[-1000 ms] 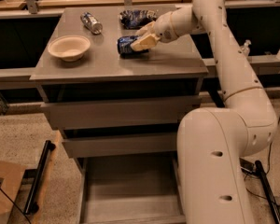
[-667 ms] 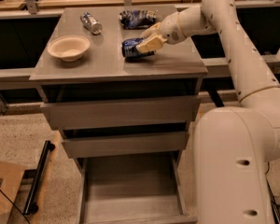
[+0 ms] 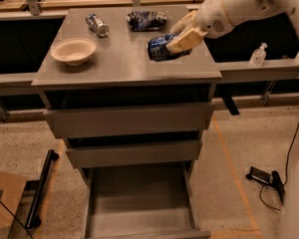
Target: Place pepsi can into bottom drawer
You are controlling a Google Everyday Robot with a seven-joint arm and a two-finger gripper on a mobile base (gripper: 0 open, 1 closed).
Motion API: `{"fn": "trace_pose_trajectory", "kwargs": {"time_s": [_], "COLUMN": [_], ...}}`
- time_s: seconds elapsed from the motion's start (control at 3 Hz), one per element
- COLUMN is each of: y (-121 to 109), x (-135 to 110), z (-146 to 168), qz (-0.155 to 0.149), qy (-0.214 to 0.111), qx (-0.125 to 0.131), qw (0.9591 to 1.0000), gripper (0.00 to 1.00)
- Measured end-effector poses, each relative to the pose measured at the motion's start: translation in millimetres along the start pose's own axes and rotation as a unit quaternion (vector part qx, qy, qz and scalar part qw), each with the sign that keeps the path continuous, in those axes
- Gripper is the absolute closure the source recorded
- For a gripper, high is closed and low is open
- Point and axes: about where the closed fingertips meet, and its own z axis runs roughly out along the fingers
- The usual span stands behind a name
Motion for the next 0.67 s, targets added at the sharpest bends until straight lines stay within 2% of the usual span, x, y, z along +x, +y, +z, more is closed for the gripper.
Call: {"fn": "trace_pose_trajectory", "kwargs": {"time_s": [0.33,0.67], "y": [55.7,118.6], "x": [-21.5,-19.7], "z": [-58.5,-79.8], "qz": [0.013,0.057], "qy": [0.014,0.014], "qx": [0.021,0.012], "qw": [0.9996,0.9982], "gripper": [1.0,1.0]}}
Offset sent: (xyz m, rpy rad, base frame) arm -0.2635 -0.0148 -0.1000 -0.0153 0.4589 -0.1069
